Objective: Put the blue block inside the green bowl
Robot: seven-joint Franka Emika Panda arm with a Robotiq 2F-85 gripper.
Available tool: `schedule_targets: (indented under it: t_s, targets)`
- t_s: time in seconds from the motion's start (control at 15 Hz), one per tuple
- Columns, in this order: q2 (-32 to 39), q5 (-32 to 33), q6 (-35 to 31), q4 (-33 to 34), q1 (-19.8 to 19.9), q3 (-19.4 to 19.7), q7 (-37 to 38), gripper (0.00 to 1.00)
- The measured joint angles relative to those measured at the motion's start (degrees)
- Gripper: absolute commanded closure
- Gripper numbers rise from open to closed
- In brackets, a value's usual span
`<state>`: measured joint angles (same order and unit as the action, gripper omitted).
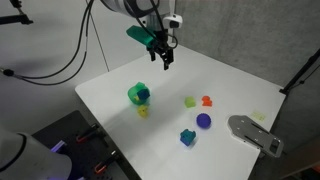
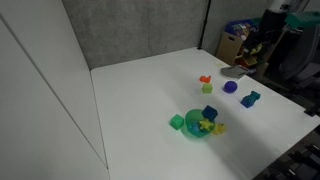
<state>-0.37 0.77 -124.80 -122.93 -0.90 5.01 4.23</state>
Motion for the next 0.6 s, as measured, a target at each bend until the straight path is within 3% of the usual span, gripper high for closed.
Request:
schedule_targets:
  t_s: [0.27,0.6]
  targets:
    - [-5.82,-1.09,5.73,0.10,2.00,0.06,-4.03,0.00]
    - [-8.25,-1.20,12.54,0.90,2.90,0.10,-5.22,0.00]
